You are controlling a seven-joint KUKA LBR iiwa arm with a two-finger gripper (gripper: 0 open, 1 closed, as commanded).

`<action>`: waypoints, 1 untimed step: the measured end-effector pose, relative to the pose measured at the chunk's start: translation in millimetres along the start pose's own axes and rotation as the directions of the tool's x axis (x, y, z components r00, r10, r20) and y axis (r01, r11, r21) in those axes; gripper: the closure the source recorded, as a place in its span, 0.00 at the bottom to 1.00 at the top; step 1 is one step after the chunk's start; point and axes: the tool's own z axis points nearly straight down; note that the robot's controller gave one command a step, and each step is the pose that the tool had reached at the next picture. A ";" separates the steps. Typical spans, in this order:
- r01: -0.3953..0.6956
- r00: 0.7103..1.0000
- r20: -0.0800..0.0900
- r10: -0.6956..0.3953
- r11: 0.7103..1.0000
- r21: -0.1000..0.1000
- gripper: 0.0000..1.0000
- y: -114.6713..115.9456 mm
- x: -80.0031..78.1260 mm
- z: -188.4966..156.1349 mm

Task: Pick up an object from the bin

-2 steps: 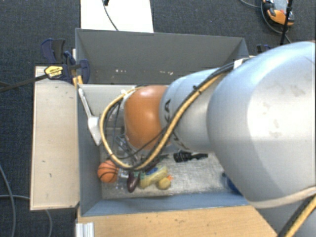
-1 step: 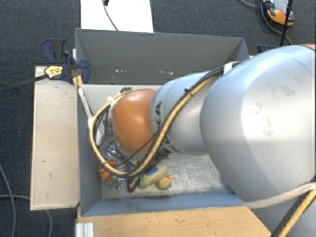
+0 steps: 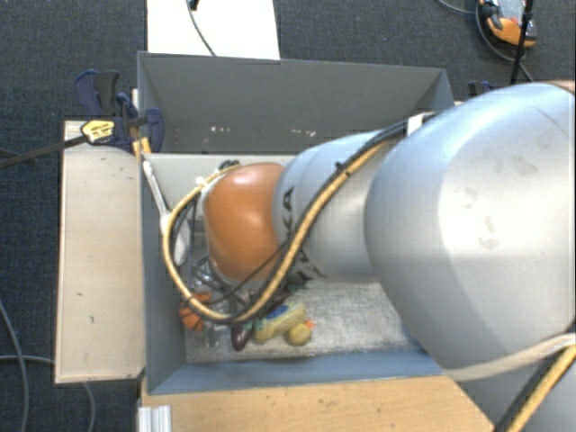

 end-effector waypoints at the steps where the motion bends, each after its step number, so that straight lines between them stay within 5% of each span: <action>1: 0.004 1.000 0.009 -0.004 1.000 -0.002 1.00 -0.9 -19.6 -202.8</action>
Offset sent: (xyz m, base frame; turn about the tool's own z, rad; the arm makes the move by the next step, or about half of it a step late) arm 0.0000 0.0000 0.0000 0.0000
